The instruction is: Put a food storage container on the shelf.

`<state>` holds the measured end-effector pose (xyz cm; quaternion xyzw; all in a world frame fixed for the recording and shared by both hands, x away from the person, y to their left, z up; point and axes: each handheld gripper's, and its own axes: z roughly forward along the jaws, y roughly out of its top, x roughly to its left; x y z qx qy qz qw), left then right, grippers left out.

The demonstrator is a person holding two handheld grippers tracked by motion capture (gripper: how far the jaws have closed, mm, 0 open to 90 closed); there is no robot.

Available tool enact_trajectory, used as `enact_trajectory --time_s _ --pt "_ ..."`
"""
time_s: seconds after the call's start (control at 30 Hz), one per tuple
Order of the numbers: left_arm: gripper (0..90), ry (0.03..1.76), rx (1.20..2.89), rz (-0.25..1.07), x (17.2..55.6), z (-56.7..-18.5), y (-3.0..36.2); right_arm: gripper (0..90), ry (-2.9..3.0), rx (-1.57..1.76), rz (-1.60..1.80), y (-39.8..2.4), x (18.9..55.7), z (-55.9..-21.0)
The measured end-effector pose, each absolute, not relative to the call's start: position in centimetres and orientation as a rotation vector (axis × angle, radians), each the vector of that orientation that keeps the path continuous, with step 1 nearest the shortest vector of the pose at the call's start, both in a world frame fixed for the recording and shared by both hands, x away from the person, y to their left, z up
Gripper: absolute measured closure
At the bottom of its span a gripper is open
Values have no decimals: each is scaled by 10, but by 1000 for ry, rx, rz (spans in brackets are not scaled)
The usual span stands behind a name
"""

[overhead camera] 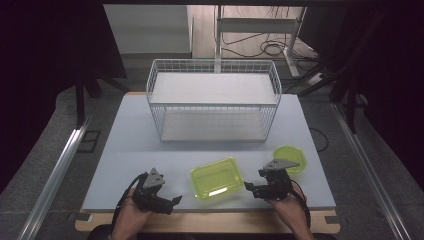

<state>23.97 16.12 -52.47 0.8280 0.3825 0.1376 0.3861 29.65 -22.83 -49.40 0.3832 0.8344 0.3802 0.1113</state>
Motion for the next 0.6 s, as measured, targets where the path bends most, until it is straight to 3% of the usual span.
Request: enact_trajectory --time_s 0.4,0.5,0.6 --pt "16 992 2038 374 232 -527 172 68 2516 1170 1177 -222 301 -495" --pt "17 986 2059 388 231 -528 171 79 2517 1202 1205 -220 304 -492" --pt "17 979 2076 402 231 -529 170 164 2515 1215 1192 -217 306 -488"
